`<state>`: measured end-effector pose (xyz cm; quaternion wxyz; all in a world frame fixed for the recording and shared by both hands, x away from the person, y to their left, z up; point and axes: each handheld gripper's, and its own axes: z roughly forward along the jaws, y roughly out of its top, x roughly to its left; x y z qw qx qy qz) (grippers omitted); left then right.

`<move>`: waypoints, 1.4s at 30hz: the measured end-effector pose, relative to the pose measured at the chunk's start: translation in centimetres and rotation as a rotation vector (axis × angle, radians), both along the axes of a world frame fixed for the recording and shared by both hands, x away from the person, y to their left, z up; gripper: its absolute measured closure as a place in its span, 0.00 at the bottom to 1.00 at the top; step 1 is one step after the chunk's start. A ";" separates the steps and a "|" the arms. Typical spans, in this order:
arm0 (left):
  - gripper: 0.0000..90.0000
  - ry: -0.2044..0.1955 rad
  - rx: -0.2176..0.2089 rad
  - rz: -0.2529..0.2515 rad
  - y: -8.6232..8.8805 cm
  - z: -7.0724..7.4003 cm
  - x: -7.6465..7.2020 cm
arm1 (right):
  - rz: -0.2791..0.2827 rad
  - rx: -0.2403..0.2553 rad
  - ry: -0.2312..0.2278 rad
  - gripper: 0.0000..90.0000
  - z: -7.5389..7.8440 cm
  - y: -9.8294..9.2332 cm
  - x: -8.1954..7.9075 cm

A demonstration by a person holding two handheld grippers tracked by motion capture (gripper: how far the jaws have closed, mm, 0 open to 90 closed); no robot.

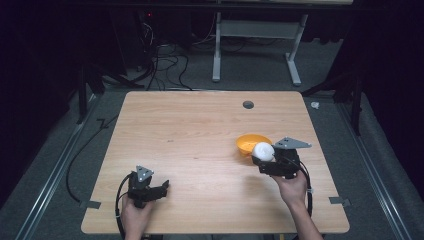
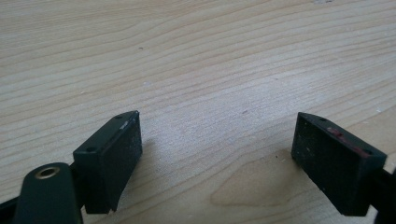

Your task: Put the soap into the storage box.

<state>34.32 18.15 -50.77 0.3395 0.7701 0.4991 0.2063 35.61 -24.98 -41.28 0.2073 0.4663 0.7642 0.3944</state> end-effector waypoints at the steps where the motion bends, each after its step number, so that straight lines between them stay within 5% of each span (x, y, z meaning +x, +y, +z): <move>1: 0.18 0.000 0.000 0.000 0.0 0.0 0.0 | 0.001 0.001 0.001 0.28 0.1 0.0 0.2; 22: 0.18 -0.001 -0.001 0.000 0.0 0.0 0.0 | -0.025 -0.007 0.028 0.28 1.0 0.5 3.7; 32: 0.18 0.000 0.000 0.000 0.0 0.0 0.0 | -0.049 -0.068 0.056 0.28 -0.1 1.4 5.6; 42: 0.18 -0.001 -0.001 0.000 0.0 0.0 0.0 | -0.072 -0.073 0.092 0.28 -1.2 1.5 6.9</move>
